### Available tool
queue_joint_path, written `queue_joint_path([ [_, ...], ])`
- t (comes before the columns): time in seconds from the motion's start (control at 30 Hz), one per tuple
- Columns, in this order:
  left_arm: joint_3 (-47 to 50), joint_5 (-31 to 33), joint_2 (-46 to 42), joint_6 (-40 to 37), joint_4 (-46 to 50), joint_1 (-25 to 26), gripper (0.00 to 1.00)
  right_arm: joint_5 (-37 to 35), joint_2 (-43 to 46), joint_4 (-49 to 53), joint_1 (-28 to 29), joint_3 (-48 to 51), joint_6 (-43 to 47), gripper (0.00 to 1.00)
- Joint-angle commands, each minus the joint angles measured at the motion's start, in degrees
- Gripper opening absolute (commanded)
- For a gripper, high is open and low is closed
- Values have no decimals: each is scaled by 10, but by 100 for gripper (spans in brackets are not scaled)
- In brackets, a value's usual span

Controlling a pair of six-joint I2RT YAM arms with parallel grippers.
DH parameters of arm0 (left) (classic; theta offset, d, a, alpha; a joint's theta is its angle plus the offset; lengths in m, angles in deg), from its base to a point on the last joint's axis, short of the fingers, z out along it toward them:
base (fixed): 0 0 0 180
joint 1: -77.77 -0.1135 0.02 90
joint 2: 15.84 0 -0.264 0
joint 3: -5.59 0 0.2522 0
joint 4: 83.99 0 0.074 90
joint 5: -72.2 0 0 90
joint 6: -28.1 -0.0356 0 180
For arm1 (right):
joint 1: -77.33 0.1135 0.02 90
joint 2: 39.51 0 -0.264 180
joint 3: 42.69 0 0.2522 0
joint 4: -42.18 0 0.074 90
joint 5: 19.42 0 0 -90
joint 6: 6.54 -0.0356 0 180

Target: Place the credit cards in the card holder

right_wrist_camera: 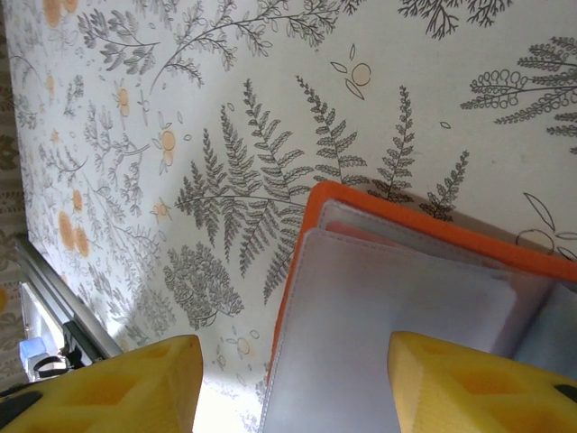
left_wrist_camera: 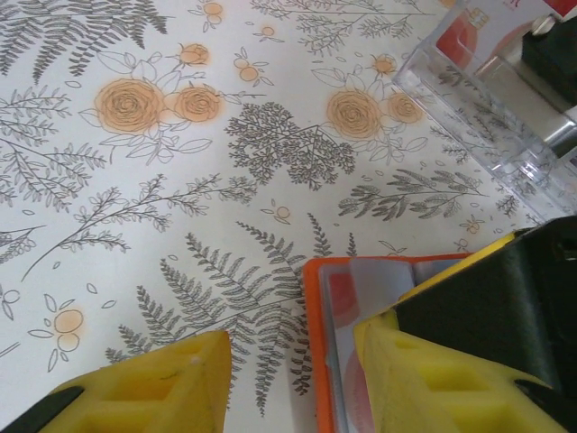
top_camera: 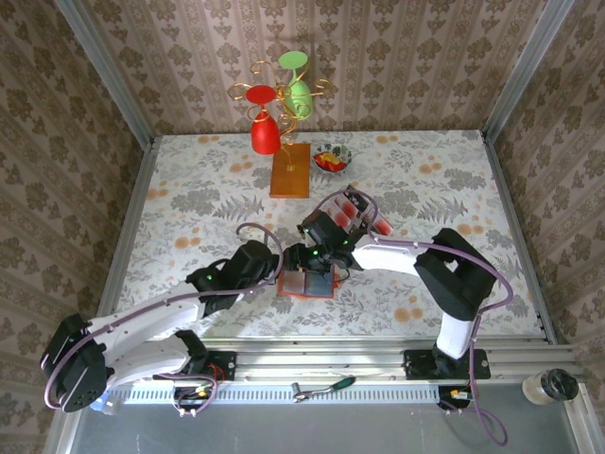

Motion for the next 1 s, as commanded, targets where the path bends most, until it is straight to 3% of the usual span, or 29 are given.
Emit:
queue_joint_path([
  [0.0,13,-6,-18,5,13,-6,44,-7,-19,18,2,-13,-7,58],
  [0.3,28,-17,-12,9,1,-12,44,7,-31,5,1,-2,15,59],
  [0.87,23,-27,40,12,-23,-11,44,12,30,-6,-26,54,33,57],
  [0.97,20,-28,47,11,-22,-11,44,11,40,-13,-30,69,34,52],
])
